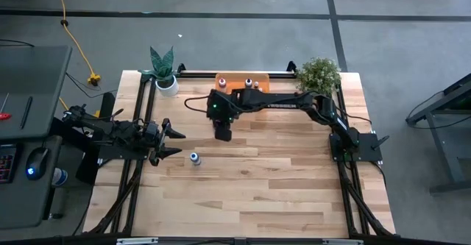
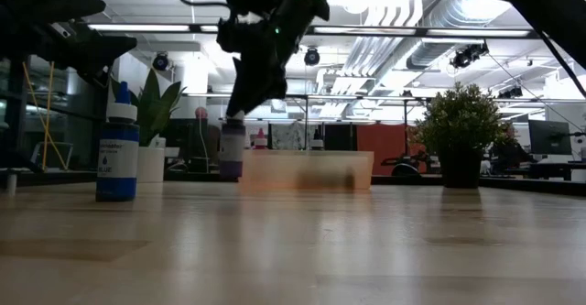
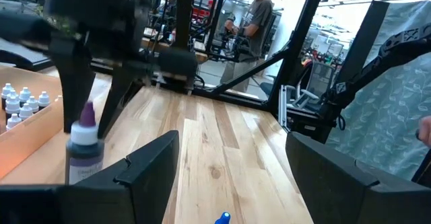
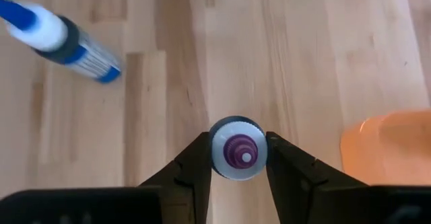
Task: Pick & Place food coloring
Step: Put the violet food coloring bottle into the orange bin
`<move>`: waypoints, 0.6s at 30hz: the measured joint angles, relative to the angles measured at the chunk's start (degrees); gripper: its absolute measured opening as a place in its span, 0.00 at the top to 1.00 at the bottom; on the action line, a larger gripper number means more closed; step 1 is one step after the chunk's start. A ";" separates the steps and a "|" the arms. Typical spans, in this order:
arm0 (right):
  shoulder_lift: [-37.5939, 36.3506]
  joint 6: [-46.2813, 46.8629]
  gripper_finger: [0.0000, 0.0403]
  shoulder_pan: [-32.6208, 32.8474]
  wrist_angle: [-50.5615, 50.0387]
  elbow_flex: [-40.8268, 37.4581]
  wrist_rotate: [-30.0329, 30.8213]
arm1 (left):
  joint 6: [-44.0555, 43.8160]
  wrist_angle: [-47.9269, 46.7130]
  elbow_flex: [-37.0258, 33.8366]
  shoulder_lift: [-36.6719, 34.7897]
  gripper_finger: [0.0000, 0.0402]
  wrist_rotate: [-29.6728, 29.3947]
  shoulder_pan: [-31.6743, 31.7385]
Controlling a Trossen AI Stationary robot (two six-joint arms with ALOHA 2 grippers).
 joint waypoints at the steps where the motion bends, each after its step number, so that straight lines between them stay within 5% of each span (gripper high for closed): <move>1: 0.00 0.05 0.73 0.07 -0.69 0.99 -0.53 | 0.00 0.00 0.00 -0.02 0.32 0.00 -0.01; 18: -1.00 -9.90 0.73 0.11 -14.07 19.43 -9.76 | 0.00 0.00 0.00 -0.02 0.32 0.00 -0.02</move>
